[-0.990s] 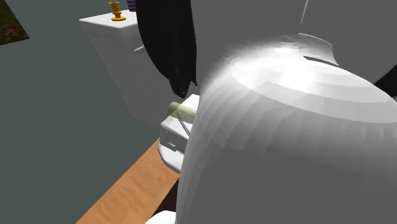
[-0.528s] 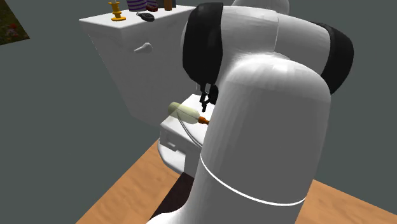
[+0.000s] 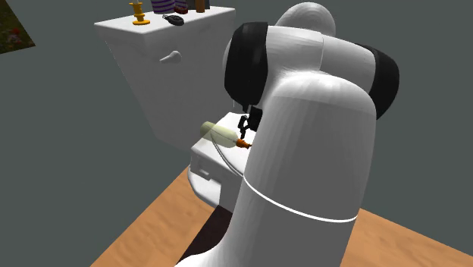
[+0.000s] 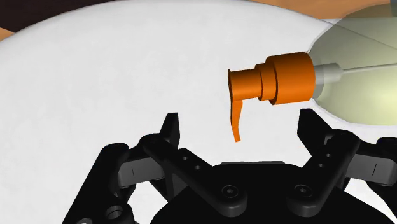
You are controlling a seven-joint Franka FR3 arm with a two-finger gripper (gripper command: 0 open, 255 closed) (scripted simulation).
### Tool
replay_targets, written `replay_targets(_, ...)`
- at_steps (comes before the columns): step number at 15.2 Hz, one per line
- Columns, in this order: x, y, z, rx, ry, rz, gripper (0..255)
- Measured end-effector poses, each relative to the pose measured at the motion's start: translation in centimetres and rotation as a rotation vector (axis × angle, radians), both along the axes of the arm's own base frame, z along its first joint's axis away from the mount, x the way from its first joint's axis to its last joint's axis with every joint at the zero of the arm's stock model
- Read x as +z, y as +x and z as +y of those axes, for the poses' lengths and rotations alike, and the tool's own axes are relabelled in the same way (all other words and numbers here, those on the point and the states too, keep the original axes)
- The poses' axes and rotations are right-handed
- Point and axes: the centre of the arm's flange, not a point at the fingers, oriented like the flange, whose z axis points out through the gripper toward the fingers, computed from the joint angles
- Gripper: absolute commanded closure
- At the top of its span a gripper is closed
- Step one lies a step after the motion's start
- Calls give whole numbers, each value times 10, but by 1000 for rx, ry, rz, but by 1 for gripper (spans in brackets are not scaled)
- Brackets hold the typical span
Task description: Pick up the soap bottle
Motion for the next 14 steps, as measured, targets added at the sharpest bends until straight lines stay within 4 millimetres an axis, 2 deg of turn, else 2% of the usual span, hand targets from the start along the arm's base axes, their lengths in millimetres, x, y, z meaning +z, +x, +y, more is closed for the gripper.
replay_targets(1,-3,0,0,0,0,0,255)
replay_targets(11,-5,-1,0,0,0,0,255)
replay_targets(14,6,-1,0,0,0,0,255)
